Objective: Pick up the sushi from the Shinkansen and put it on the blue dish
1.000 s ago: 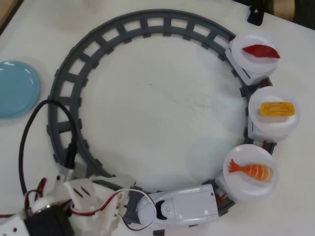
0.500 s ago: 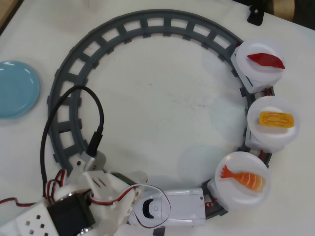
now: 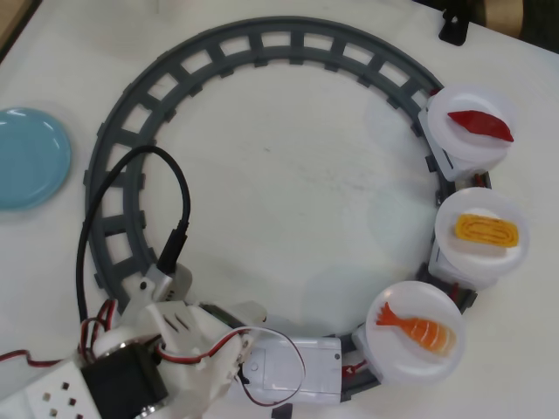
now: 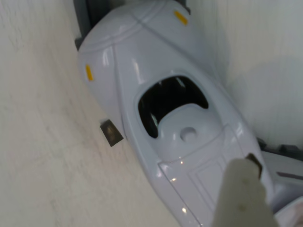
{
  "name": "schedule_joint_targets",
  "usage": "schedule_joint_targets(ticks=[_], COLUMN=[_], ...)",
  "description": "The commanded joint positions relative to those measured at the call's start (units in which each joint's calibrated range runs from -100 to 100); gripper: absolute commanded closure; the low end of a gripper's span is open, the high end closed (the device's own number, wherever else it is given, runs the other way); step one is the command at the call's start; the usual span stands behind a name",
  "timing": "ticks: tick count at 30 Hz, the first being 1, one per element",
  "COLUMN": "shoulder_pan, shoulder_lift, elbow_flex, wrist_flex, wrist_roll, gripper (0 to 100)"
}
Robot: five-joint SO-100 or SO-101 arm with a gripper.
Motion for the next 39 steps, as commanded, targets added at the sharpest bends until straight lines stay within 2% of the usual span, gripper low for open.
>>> schedule_joint_targets(ticks=[1,23,39], shoulder_pan=[0.46,0.55,0.72], shoulder_lift=[0.14,6.52,6.69], elbow_flex=[-3.33,-8.38,-10.00], wrist_flex=[0.24,-0.27,-2.65], wrist_roll=[-0.39,-1.43,-7.66], gripper=[80,80,80])
